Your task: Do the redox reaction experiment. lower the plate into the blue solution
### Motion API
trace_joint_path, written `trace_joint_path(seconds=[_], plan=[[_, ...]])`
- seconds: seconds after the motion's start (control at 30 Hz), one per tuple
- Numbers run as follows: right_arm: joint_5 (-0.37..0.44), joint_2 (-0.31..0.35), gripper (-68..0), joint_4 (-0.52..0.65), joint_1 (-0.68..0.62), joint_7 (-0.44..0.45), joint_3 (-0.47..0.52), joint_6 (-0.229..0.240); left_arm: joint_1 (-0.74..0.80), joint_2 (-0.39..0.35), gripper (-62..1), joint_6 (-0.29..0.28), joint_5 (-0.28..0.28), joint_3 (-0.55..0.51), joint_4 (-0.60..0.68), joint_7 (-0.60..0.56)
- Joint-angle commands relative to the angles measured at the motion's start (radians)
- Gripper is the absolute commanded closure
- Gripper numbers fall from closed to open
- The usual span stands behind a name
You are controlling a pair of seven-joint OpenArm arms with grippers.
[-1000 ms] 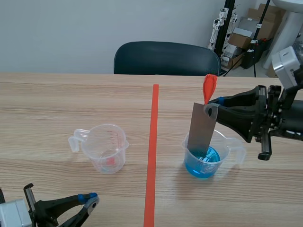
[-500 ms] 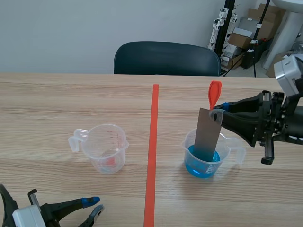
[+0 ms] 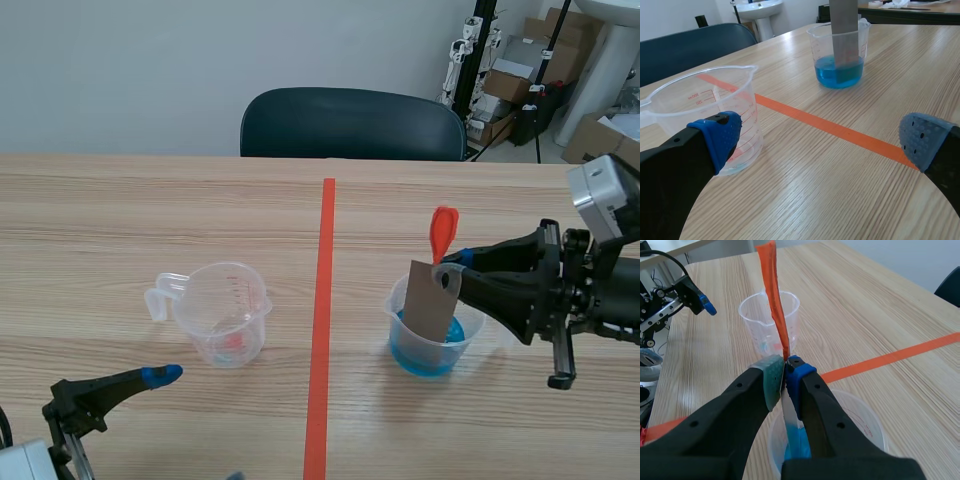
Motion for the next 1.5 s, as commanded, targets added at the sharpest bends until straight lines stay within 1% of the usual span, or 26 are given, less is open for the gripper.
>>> trace_joint_path(seconds=[0.0, 0.1, 0.27, 0.3, 0.47, 0.67, 0.77, 0.83, 0.9, 0.93, 1.2, 1.4, 1.47], plan=[[0.005, 0.001, -0.4, -0.008, 0.017, 0.016, 0.014, 0.012, -0.005, -0.003, -62.3, -0.003, -0.01, 0.002, 0.019, -0.014], [-0.022, -0.008, -0.4, -0.031, 0.017, 0.04, 0.014, 0.009, -0.005, -0.002, -62.3, -0.003, -0.01, 0.002, 0.019, -0.014], [-0.034, -0.018, -0.4, -0.052, 0.017, 0.048, 0.014, -0.034, -0.005, -0.002, -62.3, -0.006, -0.01, 0.002, 0.019, -0.015], [-0.04, -0.019, -0.4, -0.052, 0.017, 0.048, 0.014, -0.035, -0.005, -0.002, -62.3, -0.006, -0.01, 0.002, 0.019, -0.015], [-0.049, -0.019, -0.4, -0.052, 0.017, 0.056, 0.014, -0.034, -0.005, -0.003, -62.3, -0.006, -0.01, 0.002, 0.019, -0.062], [-0.049, -0.019, -0.4, -0.052, 0.018, 0.061, 0.014, -0.029, -0.005, -0.002, -62.3, -0.014, -0.013, 0.002, 0.019, -0.063], [-0.049, -0.017, -0.4, -0.052, 0.018, 0.078, 0.016, -0.027, -0.005, -0.002, -62.3, -0.014, -0.013, 0.002, 0.019, -0.077], [-0.049, -0.014, -0.4, -0.052, 0.019, 0.087, 0.02, -0.021, -0.005, -0.002, -62.3, -0.014, -0.013, 0.002, 0.019, -0.087], [-0.049, -0.013, -0.4, -0.052, 0.02, 0.09, 0.033, 0.0, -0.005, -0.002, -62.3, -0.014, -0.013, 0.002, 0.019, -0.086], [-0.05, -0.014, -0.4, -0.052, 0.02, 0.09, 0.04, 0.001, -0.005, -0.002, -62.3, -0.014, -0.013, 0.002, 0.019, -0.086], [-0.072, -0.014, -0.4, -0.052, 0.02, 0.102, 0.049, 0.001, -0.005, -0.002, -62.3, -0.014, -0.013, 0.002, 0.019, -0.086], [-0.072, -0.014, -0.4, -0.052, 0.02, 0.104, 0.049, 0.0, -0.005, -0.002, -62.3, -0.014, -0.013, 0.002, 0.019, -0.085], [-0.074, -0.014, -0.4, -0.052, 0.02, 0.104, 0.049, -0.007, -0.005, -0.002, -62.3, -0.014, -0.013, 0.002, 0.019, -0.085]])
